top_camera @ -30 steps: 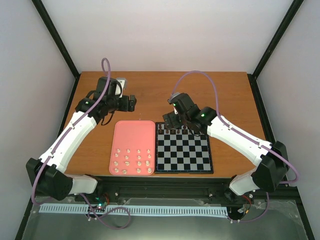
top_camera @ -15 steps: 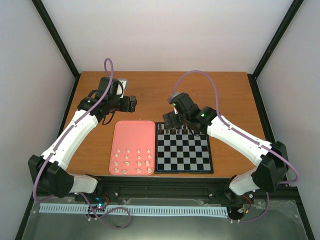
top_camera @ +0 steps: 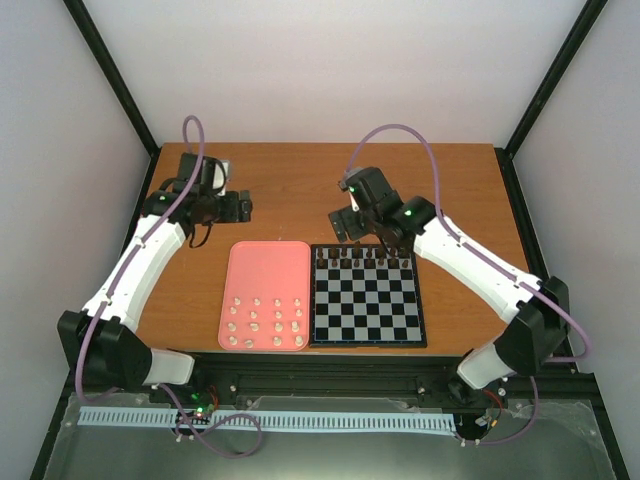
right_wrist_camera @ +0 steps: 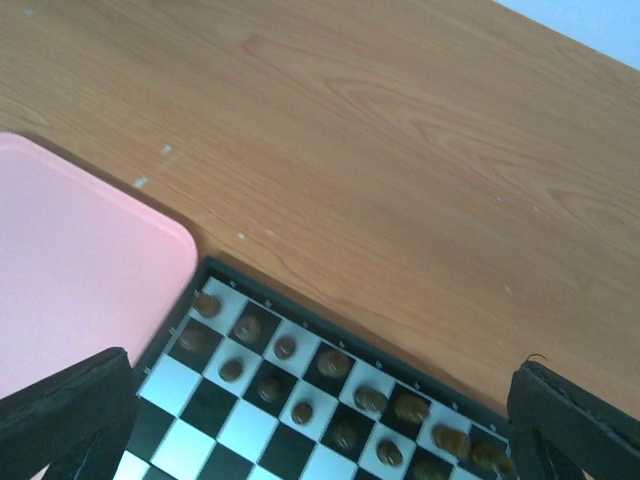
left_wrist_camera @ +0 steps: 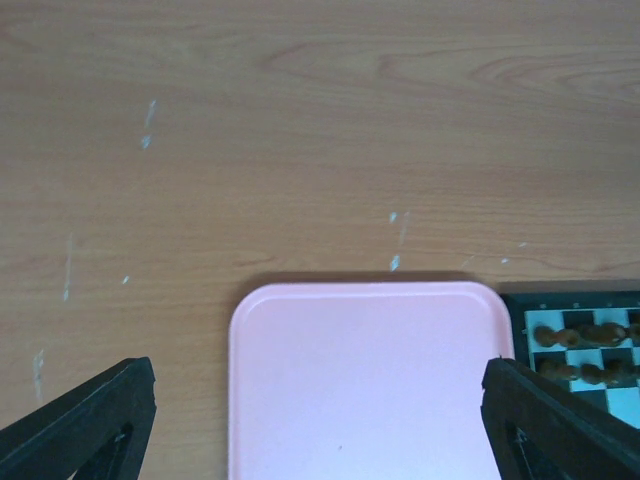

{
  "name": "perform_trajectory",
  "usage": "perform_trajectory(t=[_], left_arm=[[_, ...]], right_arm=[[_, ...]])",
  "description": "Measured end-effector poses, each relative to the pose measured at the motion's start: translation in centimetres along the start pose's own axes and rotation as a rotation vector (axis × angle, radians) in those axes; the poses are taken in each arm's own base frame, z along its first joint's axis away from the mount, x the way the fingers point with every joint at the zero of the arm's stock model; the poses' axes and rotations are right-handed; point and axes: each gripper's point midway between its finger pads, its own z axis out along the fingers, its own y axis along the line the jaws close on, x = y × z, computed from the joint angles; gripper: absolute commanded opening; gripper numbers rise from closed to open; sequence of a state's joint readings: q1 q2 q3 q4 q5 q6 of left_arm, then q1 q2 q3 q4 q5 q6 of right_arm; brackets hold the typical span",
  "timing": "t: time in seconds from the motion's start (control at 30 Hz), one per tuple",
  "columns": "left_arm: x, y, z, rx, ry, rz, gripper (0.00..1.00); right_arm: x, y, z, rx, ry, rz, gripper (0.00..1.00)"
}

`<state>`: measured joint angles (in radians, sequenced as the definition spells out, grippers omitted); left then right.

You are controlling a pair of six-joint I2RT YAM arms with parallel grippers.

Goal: Set up the chess pieces on the board
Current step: Pick up the chess piece from the storage box.

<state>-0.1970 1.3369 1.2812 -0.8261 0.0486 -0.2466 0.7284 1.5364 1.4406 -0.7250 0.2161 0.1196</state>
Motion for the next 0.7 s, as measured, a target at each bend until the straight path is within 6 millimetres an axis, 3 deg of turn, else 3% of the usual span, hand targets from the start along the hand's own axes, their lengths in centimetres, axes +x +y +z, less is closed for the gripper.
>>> perform_trajectory(t=[0.13,0.33,0.53,0.7], left_arm=[[1.6,2.3,-0.2,-0.041,0.023,-0.070,1.00],[3.4,4.5,-0.4,-0.081,0.072,-0.196,1.00],[5.4,5.2,0.1,-0.101,0.121,-0.231,1.00],[6.3,5.0,0.4,-0.088,0.150,-0.237,1.00]], right_arm=[[-0.7,2.3,2.0,-0.044,0.035,-0.021,0.91],[-0.2,9.3,3.5,-0.154,0.120,-0.084,0.79],[3.2,16.4,1.1,-0.307,0.198,-0.150,0.64],[7.7,18.9,1.0,-0.371,0.307,-0.165,0.50]])
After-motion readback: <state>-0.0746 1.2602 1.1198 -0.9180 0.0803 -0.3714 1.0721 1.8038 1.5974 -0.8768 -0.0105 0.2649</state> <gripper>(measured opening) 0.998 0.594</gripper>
